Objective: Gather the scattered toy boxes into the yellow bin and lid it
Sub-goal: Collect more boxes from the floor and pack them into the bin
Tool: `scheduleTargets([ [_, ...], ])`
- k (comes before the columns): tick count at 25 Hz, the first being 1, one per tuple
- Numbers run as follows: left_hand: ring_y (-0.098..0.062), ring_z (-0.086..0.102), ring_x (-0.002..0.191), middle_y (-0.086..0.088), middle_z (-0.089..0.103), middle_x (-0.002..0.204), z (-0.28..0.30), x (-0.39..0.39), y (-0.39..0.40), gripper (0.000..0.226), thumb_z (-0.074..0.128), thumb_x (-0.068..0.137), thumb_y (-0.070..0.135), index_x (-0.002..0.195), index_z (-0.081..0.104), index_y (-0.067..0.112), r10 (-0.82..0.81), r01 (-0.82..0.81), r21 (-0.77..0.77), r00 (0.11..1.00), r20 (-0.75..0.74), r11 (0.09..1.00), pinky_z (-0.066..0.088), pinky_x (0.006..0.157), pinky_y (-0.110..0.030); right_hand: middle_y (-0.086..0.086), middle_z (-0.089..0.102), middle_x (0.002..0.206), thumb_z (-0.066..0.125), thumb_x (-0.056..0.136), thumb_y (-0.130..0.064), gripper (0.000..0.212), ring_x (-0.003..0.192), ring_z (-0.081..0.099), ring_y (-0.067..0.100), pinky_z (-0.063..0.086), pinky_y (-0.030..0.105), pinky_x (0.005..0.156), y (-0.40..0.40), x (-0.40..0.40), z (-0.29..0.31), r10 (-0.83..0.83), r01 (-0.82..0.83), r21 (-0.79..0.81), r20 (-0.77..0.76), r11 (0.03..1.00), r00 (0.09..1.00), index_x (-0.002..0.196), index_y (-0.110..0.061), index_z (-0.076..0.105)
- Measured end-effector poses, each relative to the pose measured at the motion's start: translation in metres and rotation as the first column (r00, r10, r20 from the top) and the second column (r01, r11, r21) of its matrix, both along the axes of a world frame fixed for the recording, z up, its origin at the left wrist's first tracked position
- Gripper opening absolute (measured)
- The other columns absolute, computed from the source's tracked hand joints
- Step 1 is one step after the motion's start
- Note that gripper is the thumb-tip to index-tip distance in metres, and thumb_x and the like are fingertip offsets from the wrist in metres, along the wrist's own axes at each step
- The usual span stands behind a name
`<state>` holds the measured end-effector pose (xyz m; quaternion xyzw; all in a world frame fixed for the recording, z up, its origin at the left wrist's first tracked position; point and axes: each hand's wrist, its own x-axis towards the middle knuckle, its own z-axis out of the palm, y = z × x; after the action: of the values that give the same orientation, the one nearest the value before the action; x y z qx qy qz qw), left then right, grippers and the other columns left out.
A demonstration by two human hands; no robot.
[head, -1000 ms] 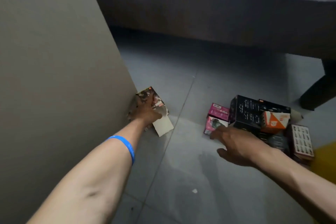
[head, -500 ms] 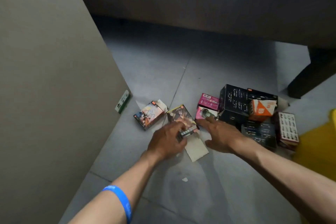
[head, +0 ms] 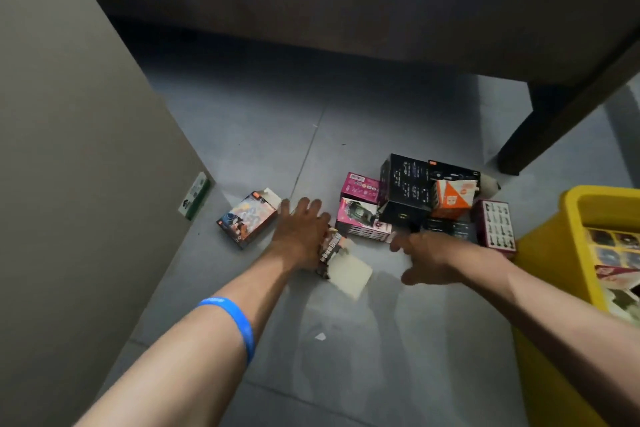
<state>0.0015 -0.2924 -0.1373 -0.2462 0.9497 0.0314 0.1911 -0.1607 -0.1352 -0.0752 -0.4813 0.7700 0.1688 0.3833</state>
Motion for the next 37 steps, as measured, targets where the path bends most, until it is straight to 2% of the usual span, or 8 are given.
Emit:
scheduleTargets([
  [4, -0.012, 0.063, 0.092, 0.011, 0.066, 0.108, 0.03, -0.015, 0.022, 0.073, 0.078, 0.055, 0.065, 0.114, 0.045, 0.037, 0.269, -0.08, 0.5, 0.909, -0.319, 0.863, 0.051, 0.08, -0.032, 0.005, 0.055, 0.142, 0.067, 0.087, -0.038, 0.065, 0.121, 0.056, 0.026, 0.046, 0.034, 0.099, 0.031, -0.037, 0.027, -0.289, 0.299, -0.304, 0.081, 0.904, 0.954, 0.145, -0.029, 0.039],
  [7, -0.005, 0.063, 0.097, 0.02, 0.064, 0.108, 0.066, -0.056, 0.053, 0.077, 0.078, 0.054, 0.067, 0.121, 0.048, 0.044, 0.417, -0.001, 0.63, 0.75, -0.513, 0.777, 0.053, 0.084, -0.027, 0.004, 0.041, 0.155, 0.061, 0.093, -0.038, 0.07, 0.136, 0.044, 0.024, 0.035, 0.033, 0.107, 0.07, -0.042, 0.037, -0.552, 0.62, -0.679, 0.366, 0.392, 0.75, 0.152, -0.03, 0.024],
  [14, -0.007, 0.059, 0.1, 0.011, 0.064, 0.113, 0.127, -0.143, 0.163, 0.081, 0.07, 0.063, 0.072, 0.13, 0.048, 0.033, 0.188, 0.297, 0.447, 0.616, -0.765, 0.844, 0.051, 0.086, -0.029, -0.005, 0.027, 0.153, 0.074, 0.08, -0.023, 0.088, 0.123, 0.04, -0.021, 0.041, 0.007, 0.094, 0.168, -0.068, 0.085, -0.323, 0.586, -0.557, 0.826, -0.588, 0.462, 0.151, -0.031, 0.023],
  [19, -0.023, 0.055, 0.102, -0.002, 0.063, 0.116, 0.147, -0.215, 0.231, 0.089, 0.057, 0.067, 0.079, 0.137, 0.044, 0.027, -0.052, 0.242, 0.138, 0.644, -0.763, 0.961, 0.044, 0.088, -0.042, 0.002, 0.071, 0.12, 0.073, 0.084, -0.041, 0.049, 0.107, 0.069, 0.023, 0.06, 0.036, 0.076, 0.227, -0.115, 0.083, -0.252, 0.887, -0.246, 0.955, -0.391, 0.154, 0.129, -0.03, 0.058],
  [24, -0.028, 0.015, 0.146, 0.001, 0.013, 0.164, 0.121, -0.249, 0.264, 0.111, 0.063, 0.072, 0.073, 0.154, -0.003, 0.036, -0.262, 0.384, 0.188, 0.844, -0.468, 0.904, 0.017, 0.114, -0.059, 0.005, 0.065, 0.122, 0.076, 0.078, -0.04, 0.05, 0.103, 0.067, 0.026, 0.061, 0.047, 0.075, 0.264, -0.161, 0.057, -0.494, 0.737, -0.466, 0.845, -0.49, 0.205, 0.12, -0.032, 0.051],
  [29, -0.022, 0.007, 0.15, 0.005, 0.01, 0.165, 0.092, -0.225, 0.251, 0.069, 0.044, 0.092, 0.061, 0.153, 0.016, 0.044, -0.347, 0.427, 0.165, 0.864, -0.364, 0.889, 0.004, 0.118, -0.06, 0.021, 0.072, 0.095, 0.053, 0.095, -0.01, 0.03, 0.055, 0.073, 0.027, 0.058, 0.033, 0.044, 0.26, -0.17, 0.006, -0.595, 0.879, -0.042, 0.752, -0.474, -0.285, 0.125, -0.004, 0.054],
  [34, -0.022, 0.004, 0.15, 0.005, 0.007, 0.165, 0.082, -0.224, 0.249, 0.064, 0.03, 0.093, 0.068, 0.152, 0.012, 0.048, -0.414, 0.465, 0.157, 0.868, -0.274, 0.871, 0.001, 0.114, -0.067, 0.007, 0.071, 0.081, 0.046, 0.097, -0.054, 0.044, 0.063, 0.061, 0.025, 0.044, 0.031, 0.055, 0.26, -0.156, -0.012, -0.927, 0.816, -0.572, 0.343, -0.079, 0.151, 0.089, -0.015, 0.065],
  [37, -0.025, 0.001, 0.151, 0.005, 0.001, 0.166, 0.069, -0.233, 0.261, 0.069, 0.024, 0.092, 0.071, 0.153, 0.001, 0.046, -0.36, 0.382, 0.094, 0.914, -0.188, 0.919, 0.002, 0.112, -0.071, 0.0, 0.062, 0.084, 0.055, 0.095, -0.045, 0.024, 0.062, 0.05, 0.01, 0.029, 0.024, 0.052, 0.262, -0.152, 0.008, -0.9, 0.569, -0.794, 0.387, -0.216, 0.198, 0.094, -0.021, 0.053],
])
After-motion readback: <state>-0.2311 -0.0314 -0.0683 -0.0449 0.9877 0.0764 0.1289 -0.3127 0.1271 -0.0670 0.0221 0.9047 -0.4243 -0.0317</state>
